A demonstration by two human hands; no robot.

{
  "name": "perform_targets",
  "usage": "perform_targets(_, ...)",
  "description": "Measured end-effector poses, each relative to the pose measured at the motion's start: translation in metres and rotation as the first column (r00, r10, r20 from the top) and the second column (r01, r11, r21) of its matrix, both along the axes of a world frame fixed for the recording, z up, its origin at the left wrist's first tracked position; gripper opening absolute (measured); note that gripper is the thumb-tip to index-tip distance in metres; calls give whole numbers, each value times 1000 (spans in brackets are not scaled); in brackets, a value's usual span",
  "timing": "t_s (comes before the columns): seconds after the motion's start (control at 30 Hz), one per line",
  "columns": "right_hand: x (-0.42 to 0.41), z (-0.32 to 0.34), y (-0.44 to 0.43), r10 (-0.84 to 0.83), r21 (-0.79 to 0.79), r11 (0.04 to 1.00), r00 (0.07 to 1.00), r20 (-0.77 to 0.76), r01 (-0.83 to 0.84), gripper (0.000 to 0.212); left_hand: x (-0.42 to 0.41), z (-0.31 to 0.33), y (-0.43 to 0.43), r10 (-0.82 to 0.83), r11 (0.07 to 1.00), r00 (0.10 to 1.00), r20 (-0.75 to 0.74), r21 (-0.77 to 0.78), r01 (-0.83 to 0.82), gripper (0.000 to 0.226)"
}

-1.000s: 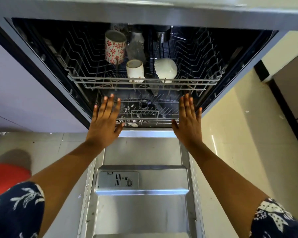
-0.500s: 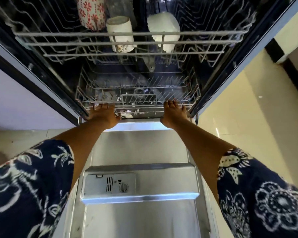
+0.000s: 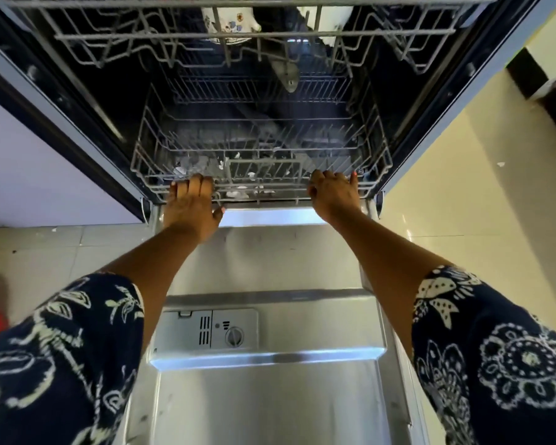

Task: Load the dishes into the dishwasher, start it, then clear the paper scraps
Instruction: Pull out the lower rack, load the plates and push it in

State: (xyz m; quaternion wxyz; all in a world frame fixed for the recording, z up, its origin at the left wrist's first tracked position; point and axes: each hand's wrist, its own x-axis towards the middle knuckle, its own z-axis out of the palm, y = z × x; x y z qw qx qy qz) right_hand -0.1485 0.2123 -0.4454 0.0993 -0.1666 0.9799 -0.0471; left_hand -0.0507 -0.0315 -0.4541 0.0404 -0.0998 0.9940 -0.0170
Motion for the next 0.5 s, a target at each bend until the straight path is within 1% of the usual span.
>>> perform_targets(0.13, 47, -4, 21, 48, 8, 999, 998, -46, -48, 40, 53, 0, 4, -86, 996, 996, 0, -20, 86, 60)
perform_targets(0.2, 70, -2, 31, 73, -5, 997, 997, -30, -73, 36, 75, 0, 5, -112, 994, 993, -31, 15, 112, 56)
perform_targets(0.27, 94, 0, 39, 83, -11, 996, 997, -3, -84, 29, 98, 0, 9, -114, 990, 993, 9, 90, 113, 54)
perform_targets(0.3, 107, 1, 43, 85, -11, 996, 996, 6, -85, 27, 111, -1, 12, -111, 985, 993, 43, 138, 104, 56)
perform_targets(0.37, 135, 1, 52, 88, -28, 996, 996, 21, -88, 28, 139, -3, 19, -83, 973, 996, 45, 219, 71, 60)
perform_targets(0.43, 165, 1, 62, 82, -47, 996, 996, 40, -80, 28, 170, -2, 29, -39, 959, 998, 44, 283, 25, 70)
perform_targets(0.5, 198, 0, 72, 75, -68, 995, 996, 49, -72, 26, 204, -4, 41, -19, 949, 997, 74, 314, -5, 79)
